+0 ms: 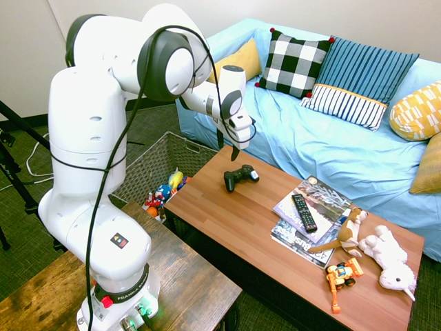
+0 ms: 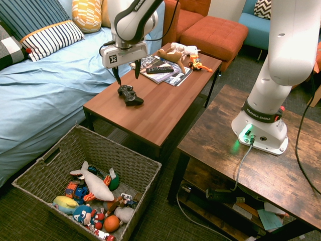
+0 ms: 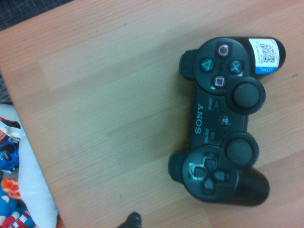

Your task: Put the gamepad in the basket

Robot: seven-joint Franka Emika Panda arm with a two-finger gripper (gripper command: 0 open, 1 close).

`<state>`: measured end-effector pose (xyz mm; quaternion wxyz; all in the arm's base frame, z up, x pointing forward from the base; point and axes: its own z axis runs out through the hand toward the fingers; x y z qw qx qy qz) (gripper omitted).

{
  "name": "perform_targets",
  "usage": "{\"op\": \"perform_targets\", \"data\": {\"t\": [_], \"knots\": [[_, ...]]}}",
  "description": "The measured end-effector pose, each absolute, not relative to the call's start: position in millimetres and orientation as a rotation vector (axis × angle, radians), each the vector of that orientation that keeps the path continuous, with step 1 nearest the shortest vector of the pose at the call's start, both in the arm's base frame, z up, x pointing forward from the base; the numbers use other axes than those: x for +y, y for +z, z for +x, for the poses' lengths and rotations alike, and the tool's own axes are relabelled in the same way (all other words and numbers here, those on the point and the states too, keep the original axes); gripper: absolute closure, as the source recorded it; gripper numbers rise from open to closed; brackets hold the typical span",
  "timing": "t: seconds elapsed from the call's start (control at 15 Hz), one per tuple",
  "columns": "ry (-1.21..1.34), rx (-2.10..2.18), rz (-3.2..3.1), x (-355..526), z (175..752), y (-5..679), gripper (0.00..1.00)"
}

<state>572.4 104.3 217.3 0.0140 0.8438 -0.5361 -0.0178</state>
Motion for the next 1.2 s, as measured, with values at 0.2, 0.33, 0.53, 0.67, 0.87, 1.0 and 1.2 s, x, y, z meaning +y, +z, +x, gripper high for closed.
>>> {"op": "perform_targets", "data": {"t": [0.2,0.33,0.53,0.67,0.87,1.0,1.2], "knots": [[-0.059,-1.705,2.570,100.0,588.9,182.3,0.00],[-0.064,-1.716,2.548,98.8,598.8,162.2,0.00],[-0.075,-1.735,2.519,91.1,611.6,135.7,0.00],[-0.082,-1.738,2.507,88.5,616.5,121.8,0.00],[-0.095,-1.735,2.501,90.7,620.3,105.2,1.00],[-0.103,-1.744,2.494,89.6,621.3,99.8,1.00],[-0.113,-1.763,2.489,87.3,622.8,97.8,1.00]]}}
